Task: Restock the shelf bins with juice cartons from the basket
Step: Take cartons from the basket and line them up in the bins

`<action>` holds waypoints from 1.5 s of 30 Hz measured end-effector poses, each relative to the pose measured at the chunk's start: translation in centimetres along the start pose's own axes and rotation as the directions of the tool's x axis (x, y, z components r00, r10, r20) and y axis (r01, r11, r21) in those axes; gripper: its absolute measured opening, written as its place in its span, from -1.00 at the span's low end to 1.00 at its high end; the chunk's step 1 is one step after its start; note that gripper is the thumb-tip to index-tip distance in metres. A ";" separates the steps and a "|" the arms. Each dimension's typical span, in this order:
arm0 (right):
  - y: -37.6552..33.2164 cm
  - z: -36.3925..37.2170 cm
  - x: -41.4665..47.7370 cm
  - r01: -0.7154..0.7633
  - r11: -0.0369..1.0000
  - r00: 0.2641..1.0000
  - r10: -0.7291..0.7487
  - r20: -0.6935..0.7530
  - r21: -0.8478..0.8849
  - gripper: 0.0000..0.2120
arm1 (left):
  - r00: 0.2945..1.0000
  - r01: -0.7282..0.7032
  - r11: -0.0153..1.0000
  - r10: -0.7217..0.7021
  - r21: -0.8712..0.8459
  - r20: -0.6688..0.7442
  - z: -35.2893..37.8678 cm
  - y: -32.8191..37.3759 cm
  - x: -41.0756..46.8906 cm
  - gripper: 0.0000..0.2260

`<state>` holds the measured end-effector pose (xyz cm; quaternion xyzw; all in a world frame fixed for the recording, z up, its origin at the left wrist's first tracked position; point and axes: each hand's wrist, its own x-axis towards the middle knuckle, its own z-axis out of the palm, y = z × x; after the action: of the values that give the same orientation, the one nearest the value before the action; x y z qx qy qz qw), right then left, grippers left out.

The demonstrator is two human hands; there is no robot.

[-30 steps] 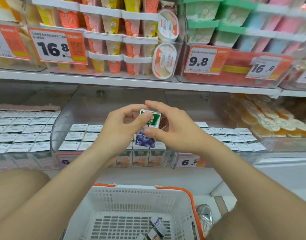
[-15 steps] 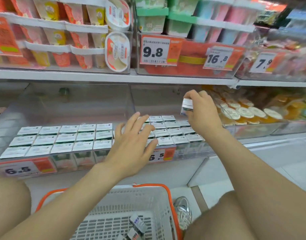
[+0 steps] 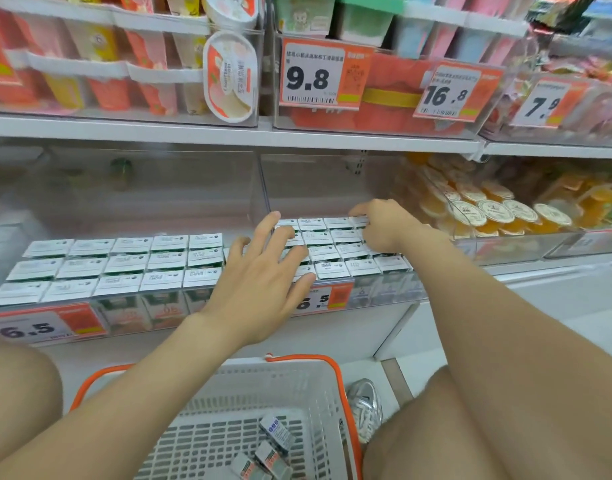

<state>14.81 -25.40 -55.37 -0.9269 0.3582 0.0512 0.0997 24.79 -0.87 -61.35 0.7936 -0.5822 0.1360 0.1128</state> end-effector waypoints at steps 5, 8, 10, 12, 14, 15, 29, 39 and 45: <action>-2.3 -0.2 -2.7 0.047 0.990 0.982 -0.071 -0.175 -0.134 -0.56 | 0.997 -0.020 0.988 0.008 -0.151 -0.077 -0.2 -0.4 -0.9 -0.58; -5.4 -0.5 -6.7 0.173 0.984 0.908 -0.143 -0.393 0.041 -0.74 | 0.968 -0.038 0.976 -0.017 -0.212 -0.251 -0.5 -0.7 -2.5 -0.71; -7.9 0.4 -10.5 0.288 0.947 0.878 -0.201 -0.435 0.144 -0.82 | 0.914 -0.064 0.982 -0.013 -0.176 -0.405 -0.7 -0.9 -4.0 -0.85; -9.9 2.5 -14.1 0.377 0.920 0.896 -0.331 -0.295 0.112 -0.84 | 0.891 -0.136 0.981 0.059 -0.141 -0.449 -0.6 -1.1 -5.6 -0.96; -10.9 4.9 -17.2 0.419 0.907 0.908 -0.419 -0.013 0.043 -0.79 | 0.927 -0.205 0.964 0.134 -0.172 -0.351 0.1 -1.2 -7.4 -0.94; -11.1 5.9 -18.3 0.438 0.899 0.889 -0.437 0.135 0.024 -0.75 | 0.956 -0.211 0.955 0.156 -0.210 -0.248 0.8 -1.2 -8.3 -0.92; -10.5 24.8 -16.8 0.418 0.894 0.671 -0.185 0.718 -0.160 -0.91 | 0.464 0.301 0.936 0.020 -0.179 0.885 18.2 -0.7 -23.2 -0.80; -8.7 35.6 -14.5 0.008 1.000 0.678 -0.003 0.735 -0.003 -0.73 | 0.452 0.436 0.870 0.009 -0.230 0.892 24.7 1.0 -29.0 -0.55; -8.2 40.4 -15.0 -0.073 0.997 0.685 0.039 0.727 0.015 -0.42 | 0.451 0.382 0.909 -0.029 -0.163 0.892 26.6 2.3 -29.7 -0.59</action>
<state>8.32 -0.66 -91.01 -0.8172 0.3187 0.4091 0.2515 16.38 16.01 -96.61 0.7834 -0.4686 -0.4055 -0.0482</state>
